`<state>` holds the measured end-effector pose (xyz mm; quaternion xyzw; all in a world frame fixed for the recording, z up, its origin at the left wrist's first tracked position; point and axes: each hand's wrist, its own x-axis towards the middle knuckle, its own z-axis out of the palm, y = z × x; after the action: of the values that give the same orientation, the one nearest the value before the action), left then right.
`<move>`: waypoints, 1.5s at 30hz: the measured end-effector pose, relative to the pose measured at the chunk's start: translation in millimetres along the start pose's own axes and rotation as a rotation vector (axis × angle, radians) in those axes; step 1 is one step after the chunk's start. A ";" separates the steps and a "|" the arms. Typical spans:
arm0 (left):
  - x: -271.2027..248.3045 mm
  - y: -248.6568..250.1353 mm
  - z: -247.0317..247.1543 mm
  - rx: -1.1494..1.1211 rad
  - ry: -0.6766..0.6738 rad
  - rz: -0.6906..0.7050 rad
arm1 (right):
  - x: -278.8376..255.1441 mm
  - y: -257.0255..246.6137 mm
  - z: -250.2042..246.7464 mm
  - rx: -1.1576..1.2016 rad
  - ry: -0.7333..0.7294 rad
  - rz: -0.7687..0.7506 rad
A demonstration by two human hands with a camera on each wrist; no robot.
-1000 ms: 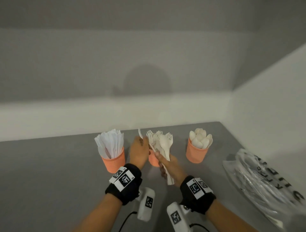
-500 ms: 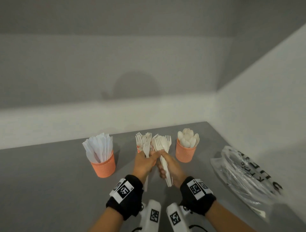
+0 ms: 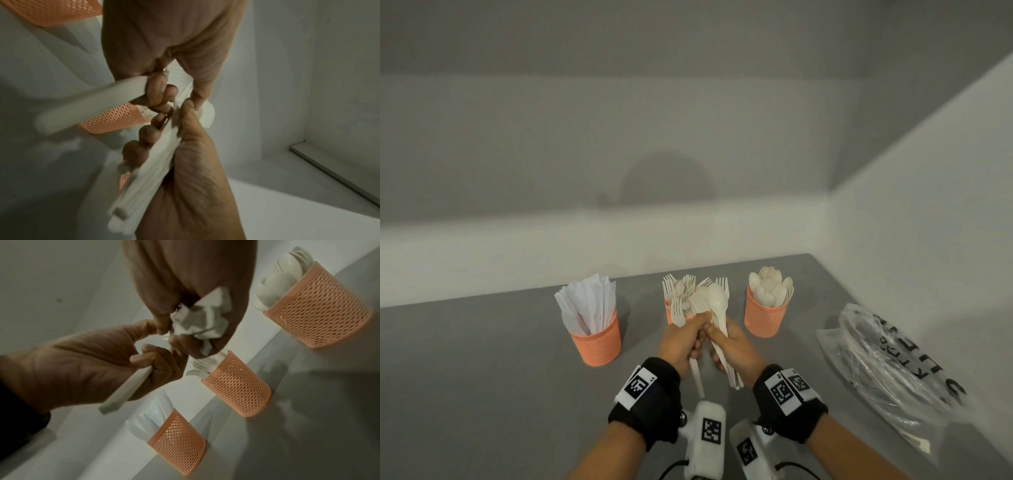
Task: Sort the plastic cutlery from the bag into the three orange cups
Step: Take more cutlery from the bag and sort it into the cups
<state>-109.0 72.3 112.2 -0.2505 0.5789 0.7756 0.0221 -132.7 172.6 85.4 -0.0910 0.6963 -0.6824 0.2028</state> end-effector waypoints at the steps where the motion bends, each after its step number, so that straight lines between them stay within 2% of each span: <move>1: 0.0 0.6 -0.2 -0.012 0.001 -0.018 | -0.1 -0.3 -0.4 -0.009 -0.010 -0.003; 6: -0.1 2.1 1.9 -0.019 0.017 -0.061 | -0.4 -4.5 -1.8 -0.136 -0.058 -0.024; 10: -1.7 3.1 3.2 -0.008 0.023 0.016 | 0.3 -9.2 -3.2 -0.177 -0.083 0.014; 13: -3.2 4.4 2.6 -0.028 0.041 0.073 | 0.4 -11.7 -1.5 -0.052 -0.087 0.086; 18: -0.6 2.2 2.4 -0.067 0.059 0.070 | 0.7 -14.1 -2.0 0.248 -0.113 0.122; 22: -3.7 4.4 3.3 -0.043 0.049 0.101 | -1.0 -17.8 -4.2 0.292 -0.135 0.119; 25: -6.3 9.5 1.7 -0.032 0.047 0.111 | -4.8 -19.1 -6.8 0.326 -0.177 0.196; 29: -9.6 18.3 -1.1 -0.025 -0.012 0.069 | -9.2 -23.4 -10.5 0.331 -0.215 0.238; 32: -10.1 19.5 -1.1 -0.050 -0.043 0.044 | -7.4 -22.1 -9.6 0.296 -0.091 0.143; 37: -12.3 12.2 5.9 -0.042 -0.042 0.130 | -5.0 -15.1 -10.2 0.159 0.092 -0.049; 41: -11.0 3.6 15.3 0.035 0.043 0.229 | -1.9 -5.8 -9.4 0.005 0.162 -0.132; 45: -6.8 -2.8 23.3 -0.021 0.150 0.241 | 0.5 -1.9 -4.8 -0.071 0.239 -0.258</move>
<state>-110.6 96.2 117.3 -0.2370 0.5966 0.7577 -0.1171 -135.4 176.7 87.1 -0.1049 0.7216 -0.6838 0.0259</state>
